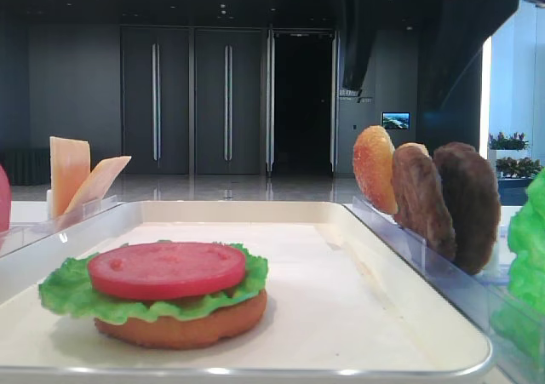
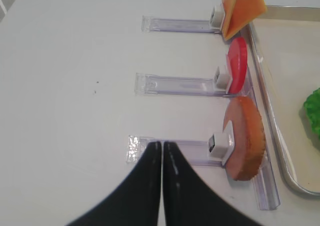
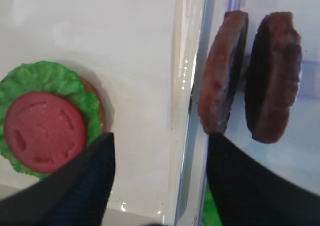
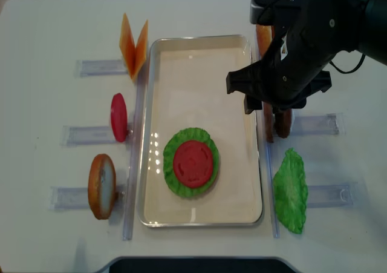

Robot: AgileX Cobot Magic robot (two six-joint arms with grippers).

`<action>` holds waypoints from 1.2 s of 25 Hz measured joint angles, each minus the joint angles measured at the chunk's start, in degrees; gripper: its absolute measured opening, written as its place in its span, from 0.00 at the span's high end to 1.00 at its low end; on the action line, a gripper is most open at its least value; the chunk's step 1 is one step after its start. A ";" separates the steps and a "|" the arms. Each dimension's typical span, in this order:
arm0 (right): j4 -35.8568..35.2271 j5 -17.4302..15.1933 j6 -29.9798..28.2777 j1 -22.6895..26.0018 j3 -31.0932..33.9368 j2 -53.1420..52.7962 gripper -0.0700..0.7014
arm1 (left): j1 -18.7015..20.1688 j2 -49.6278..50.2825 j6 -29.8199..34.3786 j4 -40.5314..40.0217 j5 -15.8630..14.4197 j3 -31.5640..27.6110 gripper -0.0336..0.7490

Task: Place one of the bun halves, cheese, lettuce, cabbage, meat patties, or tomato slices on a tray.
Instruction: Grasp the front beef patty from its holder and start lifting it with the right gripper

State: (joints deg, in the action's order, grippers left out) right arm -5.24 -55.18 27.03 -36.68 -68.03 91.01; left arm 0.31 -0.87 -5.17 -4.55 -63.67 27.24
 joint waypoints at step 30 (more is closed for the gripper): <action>5.99 3.26 3.68 0.16 0.00 8.08 0.38 | 0.00 0.00 0.00 0.00 0.00 0.00 0.96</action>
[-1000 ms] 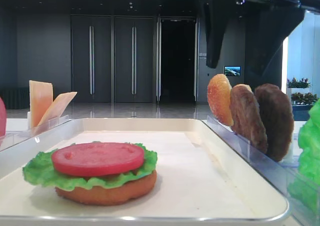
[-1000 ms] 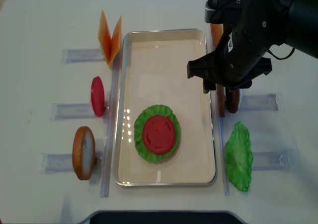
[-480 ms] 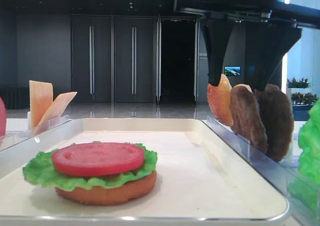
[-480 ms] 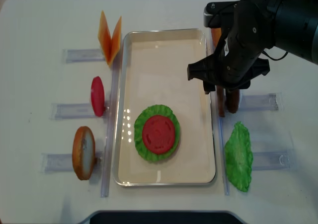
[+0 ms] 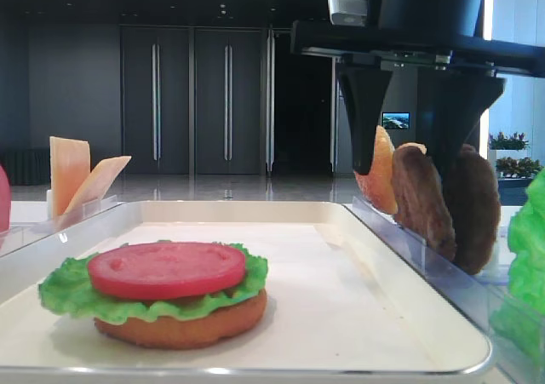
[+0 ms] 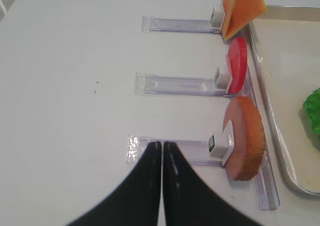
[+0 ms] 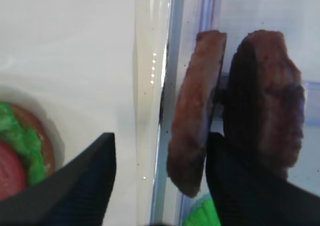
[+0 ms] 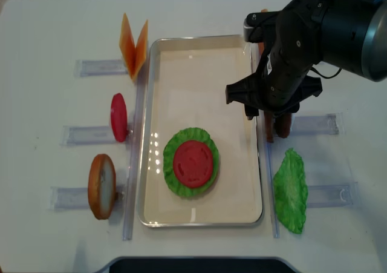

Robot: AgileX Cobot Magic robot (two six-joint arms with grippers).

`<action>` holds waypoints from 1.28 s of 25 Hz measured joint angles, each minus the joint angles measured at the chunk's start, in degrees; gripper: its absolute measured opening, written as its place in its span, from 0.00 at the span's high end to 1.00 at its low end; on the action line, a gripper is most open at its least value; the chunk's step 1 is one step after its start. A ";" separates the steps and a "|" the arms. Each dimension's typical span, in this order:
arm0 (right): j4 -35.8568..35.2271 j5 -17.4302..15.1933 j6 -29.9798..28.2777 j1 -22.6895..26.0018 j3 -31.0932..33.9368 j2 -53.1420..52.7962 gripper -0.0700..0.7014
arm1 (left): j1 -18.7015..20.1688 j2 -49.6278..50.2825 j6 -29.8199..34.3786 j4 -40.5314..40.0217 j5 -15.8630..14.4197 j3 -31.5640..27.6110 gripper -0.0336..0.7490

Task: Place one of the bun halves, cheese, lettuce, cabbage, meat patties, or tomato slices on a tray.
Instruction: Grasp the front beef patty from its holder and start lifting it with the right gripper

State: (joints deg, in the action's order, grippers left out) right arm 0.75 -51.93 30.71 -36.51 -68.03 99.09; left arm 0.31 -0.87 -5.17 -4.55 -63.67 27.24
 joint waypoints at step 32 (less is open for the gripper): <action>7.37 -1.29 -0.07 0.00 0.00 0.39 0.69 | 0.00 0.00 0.00 0.00 0.00 0.00 0.96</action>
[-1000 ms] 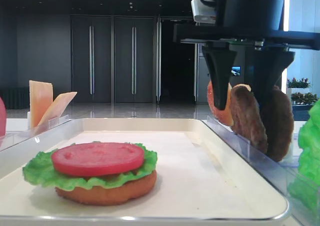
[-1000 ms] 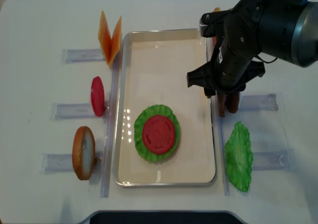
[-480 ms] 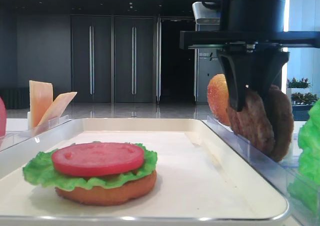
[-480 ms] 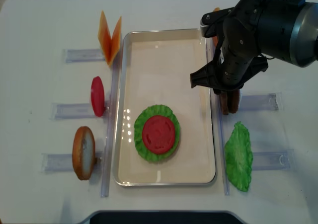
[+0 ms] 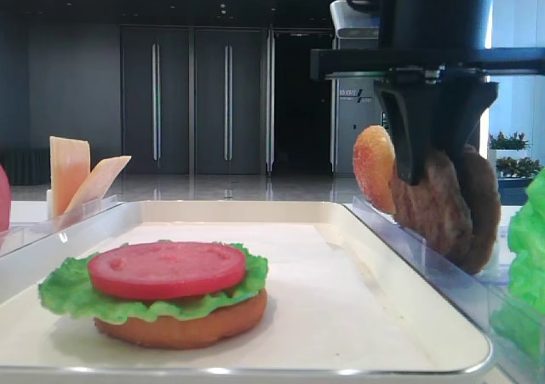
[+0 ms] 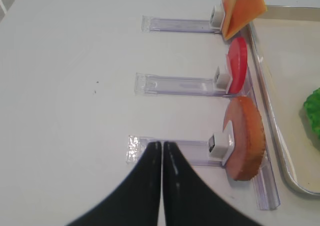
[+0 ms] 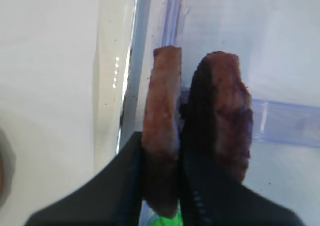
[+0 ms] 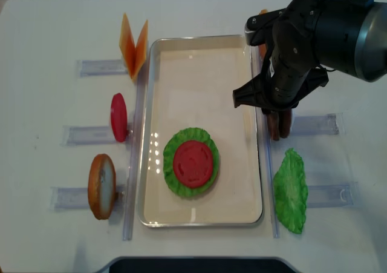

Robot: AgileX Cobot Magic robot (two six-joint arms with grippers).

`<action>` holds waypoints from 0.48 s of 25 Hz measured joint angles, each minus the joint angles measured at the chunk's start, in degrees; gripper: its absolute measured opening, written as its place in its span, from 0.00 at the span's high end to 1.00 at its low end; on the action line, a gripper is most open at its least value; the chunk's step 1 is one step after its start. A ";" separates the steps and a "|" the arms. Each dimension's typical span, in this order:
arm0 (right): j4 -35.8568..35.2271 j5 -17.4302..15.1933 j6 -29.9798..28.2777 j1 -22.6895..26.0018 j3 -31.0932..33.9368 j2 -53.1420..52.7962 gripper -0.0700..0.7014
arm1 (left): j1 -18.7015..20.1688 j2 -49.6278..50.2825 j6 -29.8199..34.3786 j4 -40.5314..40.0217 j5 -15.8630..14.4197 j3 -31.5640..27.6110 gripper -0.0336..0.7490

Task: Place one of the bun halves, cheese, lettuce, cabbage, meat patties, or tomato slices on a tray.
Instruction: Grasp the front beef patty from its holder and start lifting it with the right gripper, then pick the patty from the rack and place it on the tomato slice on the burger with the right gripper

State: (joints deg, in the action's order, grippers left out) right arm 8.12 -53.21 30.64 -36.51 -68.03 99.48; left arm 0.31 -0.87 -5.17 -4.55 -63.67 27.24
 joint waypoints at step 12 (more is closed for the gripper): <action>-4.80 -3.96 -3.98 0.00 0.00 -13.40 0.70 | 0.00 0.00 0.00 0.00 0.00 0.00 0.96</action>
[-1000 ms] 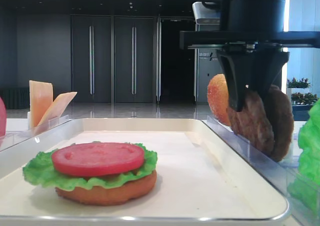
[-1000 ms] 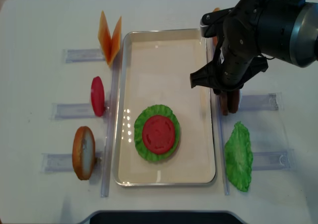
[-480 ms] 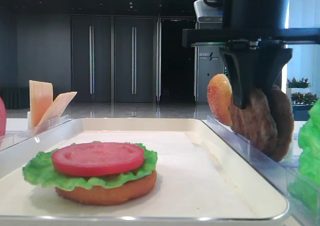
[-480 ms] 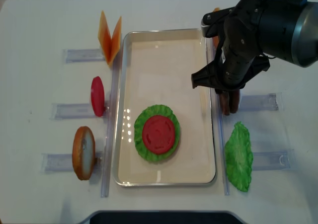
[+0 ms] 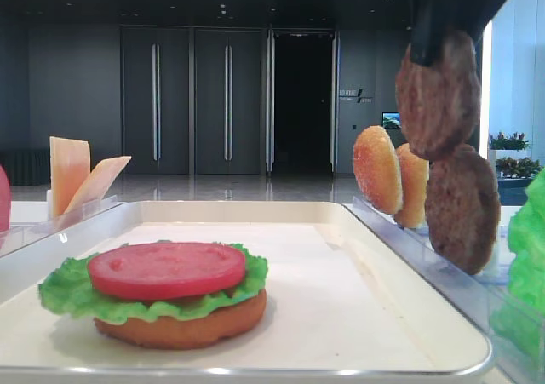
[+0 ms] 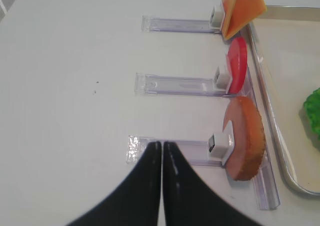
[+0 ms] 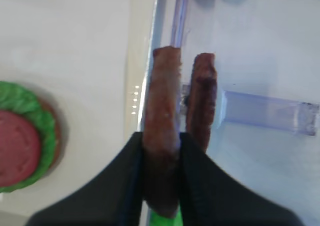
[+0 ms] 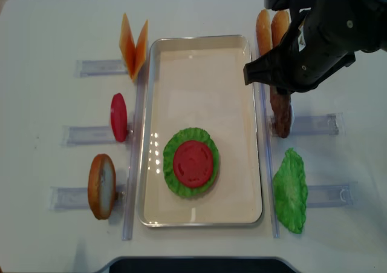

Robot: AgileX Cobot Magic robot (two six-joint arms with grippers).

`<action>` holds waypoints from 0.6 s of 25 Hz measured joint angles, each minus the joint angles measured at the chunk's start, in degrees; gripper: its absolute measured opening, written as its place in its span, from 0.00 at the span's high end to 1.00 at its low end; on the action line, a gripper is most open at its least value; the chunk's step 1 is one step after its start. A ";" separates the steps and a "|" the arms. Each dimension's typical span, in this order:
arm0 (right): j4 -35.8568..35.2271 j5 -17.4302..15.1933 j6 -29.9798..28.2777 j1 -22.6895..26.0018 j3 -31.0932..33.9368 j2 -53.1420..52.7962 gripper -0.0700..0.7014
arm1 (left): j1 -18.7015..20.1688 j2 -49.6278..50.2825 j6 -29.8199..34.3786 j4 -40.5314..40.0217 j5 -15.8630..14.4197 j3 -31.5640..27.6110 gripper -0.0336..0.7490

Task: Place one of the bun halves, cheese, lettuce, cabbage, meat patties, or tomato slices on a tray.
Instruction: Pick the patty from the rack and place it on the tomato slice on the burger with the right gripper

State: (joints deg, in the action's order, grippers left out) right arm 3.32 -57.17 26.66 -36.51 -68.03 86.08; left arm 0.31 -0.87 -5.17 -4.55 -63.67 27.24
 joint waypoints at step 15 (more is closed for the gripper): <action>-47.79 9.29 -41.15 0.00 6.65 -5.36 0.70 | 0.00 0.00 0.00 0.00 0.00 0.00 0.96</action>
State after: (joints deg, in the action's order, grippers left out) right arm -44.47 -47.88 -14.49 -36.51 -61.38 80.72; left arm 0.31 -0.87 -5.17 -4.55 -63.67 27.24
